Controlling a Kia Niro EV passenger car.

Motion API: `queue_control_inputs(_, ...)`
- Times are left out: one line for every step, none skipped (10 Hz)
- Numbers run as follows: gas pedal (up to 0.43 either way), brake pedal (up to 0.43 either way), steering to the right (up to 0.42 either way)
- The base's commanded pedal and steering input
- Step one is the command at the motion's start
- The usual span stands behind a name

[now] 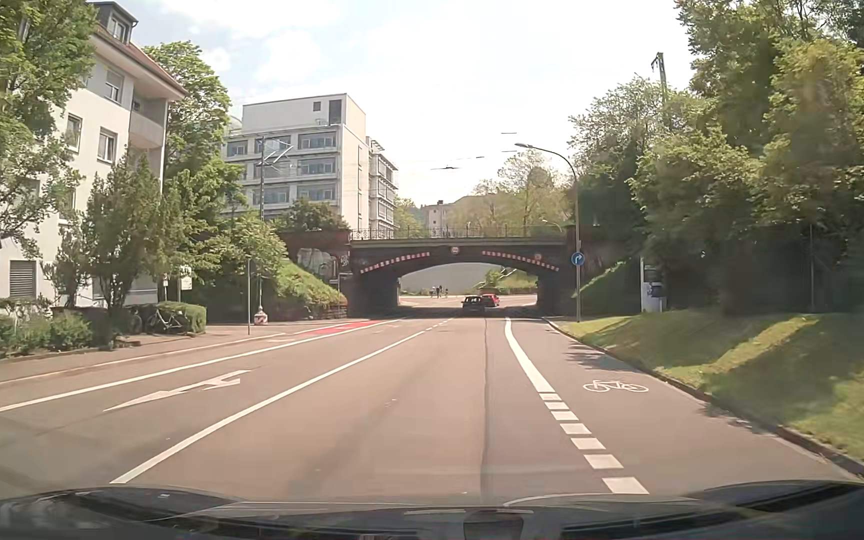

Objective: Follow the waypoints while adhering to traffic rules and regulations

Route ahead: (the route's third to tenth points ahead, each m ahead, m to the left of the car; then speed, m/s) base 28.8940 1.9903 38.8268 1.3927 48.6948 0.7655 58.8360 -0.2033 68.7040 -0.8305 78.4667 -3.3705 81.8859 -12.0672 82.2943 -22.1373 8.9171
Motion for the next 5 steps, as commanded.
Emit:
queue_control_inputs(0.067, 0.000, 0.006)
queue_control_inputs(0.059, 0.000, 0.006)
queue_control_inputs(0.039, 0.000, 0.007)
queue_control_inputs(0.039, 0.000, 0.009)
queue_control_inputs(0.039, 0.000, 0.010)
